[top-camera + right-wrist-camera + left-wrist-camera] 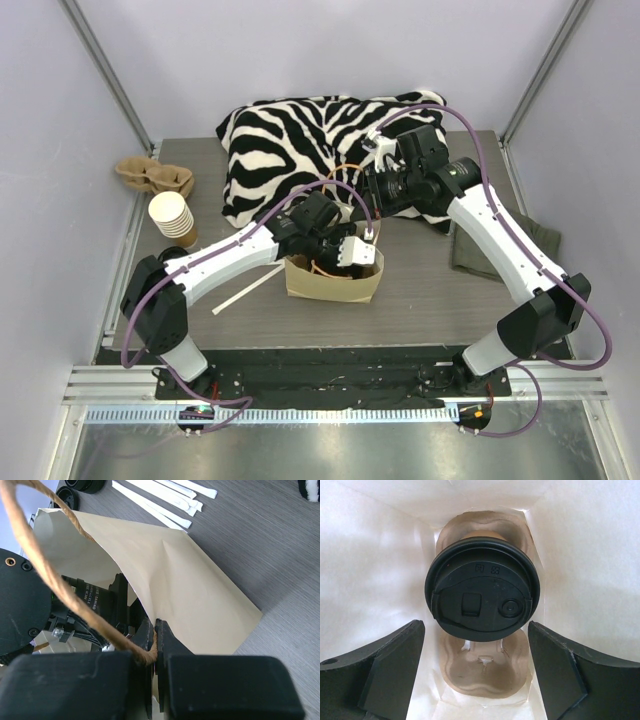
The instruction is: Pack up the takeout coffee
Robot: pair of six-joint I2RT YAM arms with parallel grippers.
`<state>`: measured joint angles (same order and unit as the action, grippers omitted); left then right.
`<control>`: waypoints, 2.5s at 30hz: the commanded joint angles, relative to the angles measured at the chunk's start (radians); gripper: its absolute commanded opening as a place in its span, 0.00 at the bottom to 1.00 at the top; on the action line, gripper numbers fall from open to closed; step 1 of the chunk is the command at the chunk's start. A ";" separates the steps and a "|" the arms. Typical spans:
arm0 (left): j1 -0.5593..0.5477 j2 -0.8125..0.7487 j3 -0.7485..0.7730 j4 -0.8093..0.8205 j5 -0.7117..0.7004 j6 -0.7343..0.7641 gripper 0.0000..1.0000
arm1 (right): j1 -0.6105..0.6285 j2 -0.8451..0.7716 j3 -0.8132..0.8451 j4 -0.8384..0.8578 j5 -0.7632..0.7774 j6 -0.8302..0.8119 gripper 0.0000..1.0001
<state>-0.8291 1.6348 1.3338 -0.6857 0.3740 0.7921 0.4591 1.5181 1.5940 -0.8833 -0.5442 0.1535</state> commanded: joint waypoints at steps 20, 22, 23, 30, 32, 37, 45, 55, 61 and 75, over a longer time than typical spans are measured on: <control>0.010 -0.090 0.146 -0.081 0.063 -0.050 1.00 | 0.032 -0.076 -0.031 -0.005 0.092 -0.048 0.01; 0.008 -0.095 0.145 -0.083 0.065 -0.048 1.00 | 0.033 -0.076 -0.035 -0.006 0.098 -0.048 0.01; 0.008 -0.098 0.145 -0.084 0.065 -0.047 1.00 | 0.033 -0.076 -0.035 -0.009 0.099 -0.049 0.01; -0.004 -0.122 0.122 -0.104 0.052 0.001 1.00 | 0.033 -0.067 -0.046 -0.017 0.113 -0.042 0.01; -0.011 -0.131 0.113 -0.109 0.045 0.015 1.00 | 0.033 -0.059 -0.043 -0.017 0.112 -0.035 0.01; -0.025 -0.162 0.076 -0.104 0.033 0.044 1.00 | 0.033 -0.053 -0.032 -0.019 0.116 -0.035 0.01; -0.028 -0.191 0.036 -0.089 0.011 0.050 1.00 | 0.033 -0.050 -0.025 -0.014 0.119 -0.038 0.01; -0.007 -0.234 0.151 -0.063 0.041 -0.050 1.00 | 0.039 -0.064 -0.023 -0.003 0.115 -0.069 0.01; 0.001 -0.256 0.241 -0.095 0.072 -0.106 1.00 | 0.050 -0.076 -0.028 0.003 0.115 -0.094 0.01; 0.171 -0.306 0.314 0.023 0.129 -0.479 1.00 | 0.070 -0.117 -0.037 0.003 0.093 -0.181 0.01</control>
<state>-0.6998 1.3712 1.6035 -0.7460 0.4576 0.4938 0.5179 1.4551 1.5562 -0.9127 -0.4393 0.0200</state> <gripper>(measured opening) 0.996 0.040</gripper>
